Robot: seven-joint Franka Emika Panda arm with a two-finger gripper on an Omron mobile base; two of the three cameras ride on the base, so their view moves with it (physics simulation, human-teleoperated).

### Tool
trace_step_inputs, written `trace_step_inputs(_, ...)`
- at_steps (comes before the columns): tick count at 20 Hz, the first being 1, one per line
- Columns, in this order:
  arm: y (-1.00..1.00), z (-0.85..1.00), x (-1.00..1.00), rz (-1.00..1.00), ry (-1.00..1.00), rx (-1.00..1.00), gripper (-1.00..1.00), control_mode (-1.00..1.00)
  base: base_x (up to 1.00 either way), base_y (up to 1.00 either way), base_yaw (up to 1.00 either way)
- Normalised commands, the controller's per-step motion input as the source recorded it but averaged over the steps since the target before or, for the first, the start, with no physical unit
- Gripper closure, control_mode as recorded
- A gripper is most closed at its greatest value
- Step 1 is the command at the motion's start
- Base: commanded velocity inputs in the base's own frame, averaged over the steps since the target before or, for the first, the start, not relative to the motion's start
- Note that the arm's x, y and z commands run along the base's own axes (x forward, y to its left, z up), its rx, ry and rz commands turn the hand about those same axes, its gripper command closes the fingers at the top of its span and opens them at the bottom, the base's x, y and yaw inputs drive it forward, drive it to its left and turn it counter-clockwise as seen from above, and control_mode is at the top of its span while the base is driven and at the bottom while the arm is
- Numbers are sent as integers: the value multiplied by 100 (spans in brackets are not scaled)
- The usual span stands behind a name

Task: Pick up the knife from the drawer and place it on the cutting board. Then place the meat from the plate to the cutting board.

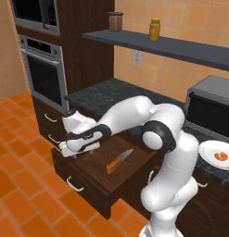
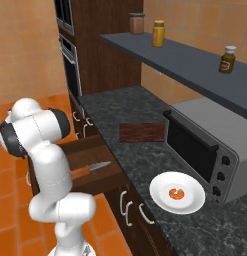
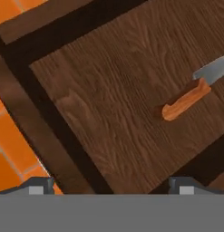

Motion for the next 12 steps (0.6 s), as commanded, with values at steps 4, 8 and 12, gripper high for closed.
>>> trace_step_inputs(4, -100, -16, 28, -52, 2, 18, -100, -100, 0, 0, 0)
trace_step_inputs(8, -89, -43, 2, -57, -7, 19, -100, -100, 0, 0, 0)
trace_step_inputs(12, -84, -59, 29, -53, 0, 22, -100, -100, 0, 0, 0)
